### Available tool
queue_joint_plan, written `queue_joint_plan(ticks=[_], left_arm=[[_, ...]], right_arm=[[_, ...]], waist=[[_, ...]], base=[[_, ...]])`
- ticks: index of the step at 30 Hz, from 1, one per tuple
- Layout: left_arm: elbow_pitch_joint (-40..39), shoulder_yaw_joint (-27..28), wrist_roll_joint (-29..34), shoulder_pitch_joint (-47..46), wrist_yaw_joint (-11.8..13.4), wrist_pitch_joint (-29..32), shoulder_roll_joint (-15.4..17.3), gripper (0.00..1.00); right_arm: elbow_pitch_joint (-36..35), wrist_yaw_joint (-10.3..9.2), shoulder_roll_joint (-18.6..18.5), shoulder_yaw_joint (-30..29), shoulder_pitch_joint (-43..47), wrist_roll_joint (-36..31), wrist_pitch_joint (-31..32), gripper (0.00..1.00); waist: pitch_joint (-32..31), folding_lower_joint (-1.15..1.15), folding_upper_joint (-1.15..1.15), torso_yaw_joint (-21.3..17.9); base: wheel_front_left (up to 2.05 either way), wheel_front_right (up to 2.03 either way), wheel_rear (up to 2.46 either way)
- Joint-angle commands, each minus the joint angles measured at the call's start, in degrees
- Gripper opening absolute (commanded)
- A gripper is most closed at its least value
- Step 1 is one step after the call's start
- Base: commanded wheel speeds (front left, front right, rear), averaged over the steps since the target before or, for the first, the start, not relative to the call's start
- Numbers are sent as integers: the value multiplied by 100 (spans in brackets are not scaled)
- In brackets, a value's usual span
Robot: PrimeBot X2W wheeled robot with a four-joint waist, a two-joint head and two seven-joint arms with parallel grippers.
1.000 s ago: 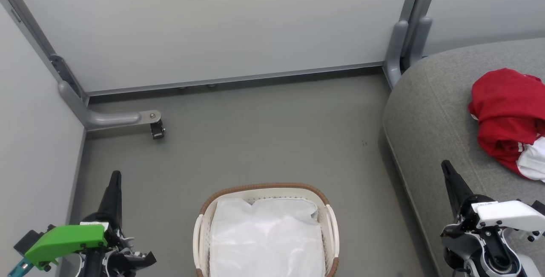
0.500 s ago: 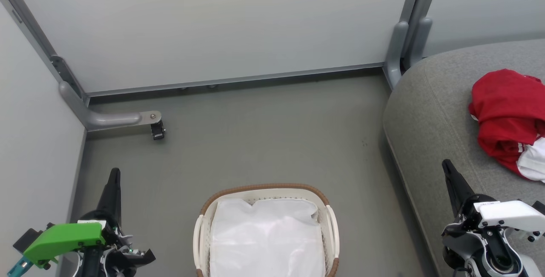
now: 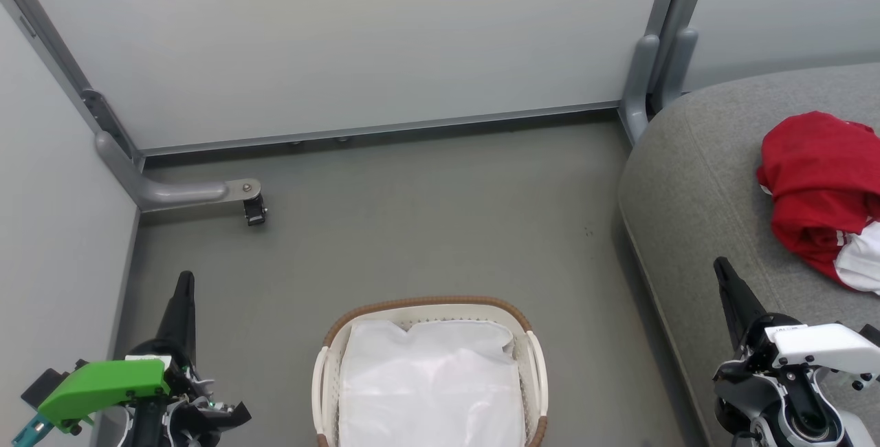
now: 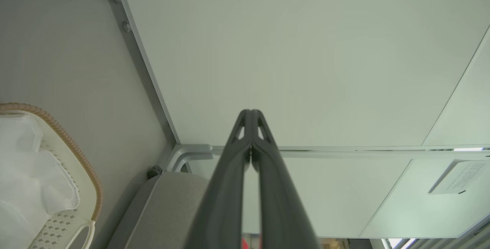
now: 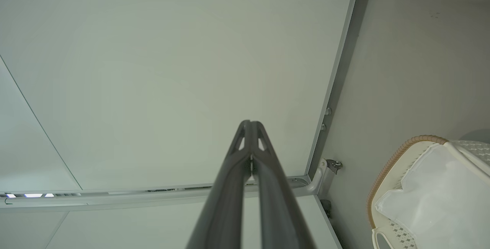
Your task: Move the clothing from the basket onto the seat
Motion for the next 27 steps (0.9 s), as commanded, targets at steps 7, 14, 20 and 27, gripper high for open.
queue_joint_plan(ticks=[7,14,20,27], left_arm=[[-8,11,-19,-58,-31,19,37,0],[-8,11,-19,-58,-31,19,37,0],[-8,11,-19,-58,-31,19,37,0],[-8,11,-19,-58,-31,18,38,0]], right_arm=[[-18,-2,-34,-11,60,21,18,0],[-18,-2,-34,-11,60,21,18,0],[-18,-2,-34,-10,60,21,19,0],[-18,-2,-34,-10,60,21,19,0]], waist=[[0,0,0,0],[0,0,0,0],[0,0,0,0],[0,0,0,0]], base=[[0,0,0],[0,0,0],[0,0,0],[0,0,0]])
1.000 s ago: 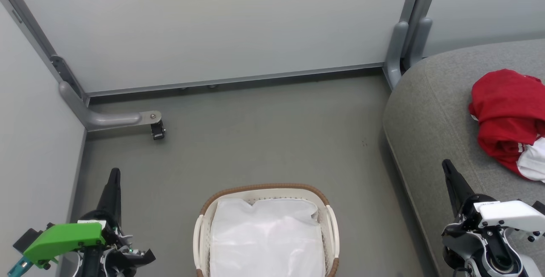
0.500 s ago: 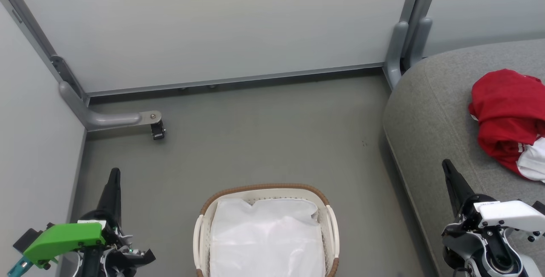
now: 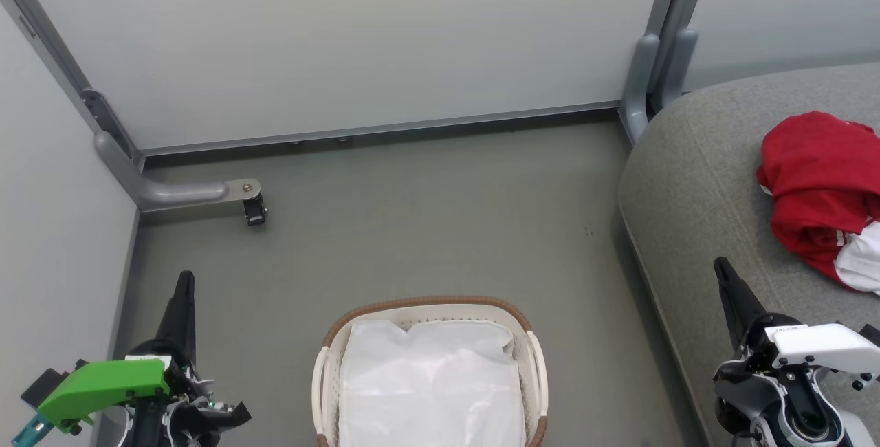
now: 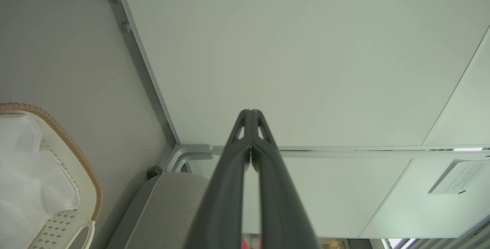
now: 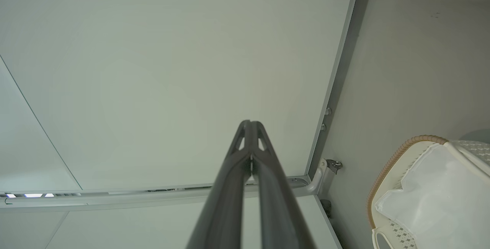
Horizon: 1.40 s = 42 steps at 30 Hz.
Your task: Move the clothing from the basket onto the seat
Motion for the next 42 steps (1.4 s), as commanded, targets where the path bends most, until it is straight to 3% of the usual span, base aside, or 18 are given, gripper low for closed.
queue_joint_plan(ticks=[1,42], left_arm=[[-8,11,-19,-58,-31,18,38,0],[-9,10,-20,-58,-31,18,38,0]], right_arm=[[-18,-2,-34,-10,60,21,19,0],[-18,-2,-34,-9,60,22,18,0]], waist=[[0,0,0,0],[0,0,0,0]], base=[[0,0,0],[0,0,0]])
